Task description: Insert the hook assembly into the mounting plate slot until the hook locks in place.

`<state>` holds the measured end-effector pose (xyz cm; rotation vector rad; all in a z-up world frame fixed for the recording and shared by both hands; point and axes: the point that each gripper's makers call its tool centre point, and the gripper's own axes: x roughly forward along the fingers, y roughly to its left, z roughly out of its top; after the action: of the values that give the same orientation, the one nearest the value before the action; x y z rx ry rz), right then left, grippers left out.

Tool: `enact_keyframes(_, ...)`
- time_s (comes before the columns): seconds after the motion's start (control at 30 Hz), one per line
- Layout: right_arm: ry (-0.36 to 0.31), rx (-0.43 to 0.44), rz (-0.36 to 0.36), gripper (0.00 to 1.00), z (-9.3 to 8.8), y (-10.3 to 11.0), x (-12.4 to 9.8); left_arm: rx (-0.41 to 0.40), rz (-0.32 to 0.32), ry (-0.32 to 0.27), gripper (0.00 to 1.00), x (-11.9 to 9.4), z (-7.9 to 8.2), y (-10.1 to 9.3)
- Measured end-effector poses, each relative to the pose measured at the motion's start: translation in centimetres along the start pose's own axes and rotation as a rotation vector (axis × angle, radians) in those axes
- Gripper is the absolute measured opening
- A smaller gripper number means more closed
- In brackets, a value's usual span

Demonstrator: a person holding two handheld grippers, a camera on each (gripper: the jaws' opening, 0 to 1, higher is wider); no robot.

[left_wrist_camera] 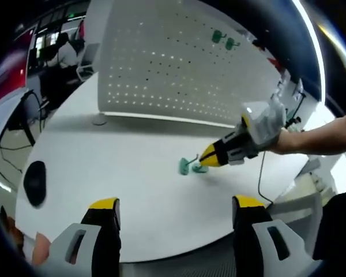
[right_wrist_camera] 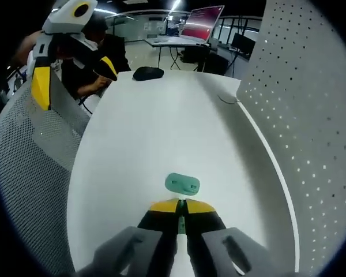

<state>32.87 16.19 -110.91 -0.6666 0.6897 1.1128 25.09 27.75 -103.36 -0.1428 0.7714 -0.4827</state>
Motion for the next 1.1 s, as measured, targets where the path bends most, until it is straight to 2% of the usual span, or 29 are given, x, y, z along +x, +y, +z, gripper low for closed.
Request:
enact_keyframes(0.27, -0.017, 0.072, -0.03, 0.0, -0.3, -0.4, -0.9, 0.009, 0.001, -0.005, 0.81, -0.2, 0.4, -0.2)
enact_keyframes(0.5, -0.109, 0.26, -0.106, 0.0, 0.1, -2.0, -3.2, 0.024, -0.006, -0.015, 0.81, -0.2, 1.2, -0.9)
enact_keyframes(0.57, -0.157, 0.352, -0.108, 0.0, 0.2, -2.0, -3.9, 0.028, -0.013, -0.018, 0.82, -0.1, 1.3, -1.2)
enact_keyframes(0.6, -0.166, 0.382, -0.135, 0.0, -0.1, -2.3, -4.5, 0.034, -0.022, -0.014, 0.82, 0.1, 1.4, -1.6)
enact_keyframes(0.7, -0.216, 0.425, -0.181, 0.0, 0.2, -2.6, -6.0, 0.058, -0.038, -0.005, 0.82, 0.3, 1.5, -2.5)
enact_keyframes(0.8, -0.312, 0.469, -0.202, 0.0, 1.7, -2.8, -8.1, 0.062, -0.057, -0.017, 0.81, 0.4, 2.2, -3.4)
enact_keyframes(0.9, -0.384, 0.546, -0.239, 0.0, 2.7, -3.4, -9.9, 0.025, -0.094, -0.032, 0.8, 0.7, 2.9, -4.5)
enact_keyframes(1.1, -0.539, 0.665, -0.283, 0.0, 4.9, -3.9, -13.7, -0.014, -0.14, -0.079, 0.75, 0.9, 5.4, -6.7)
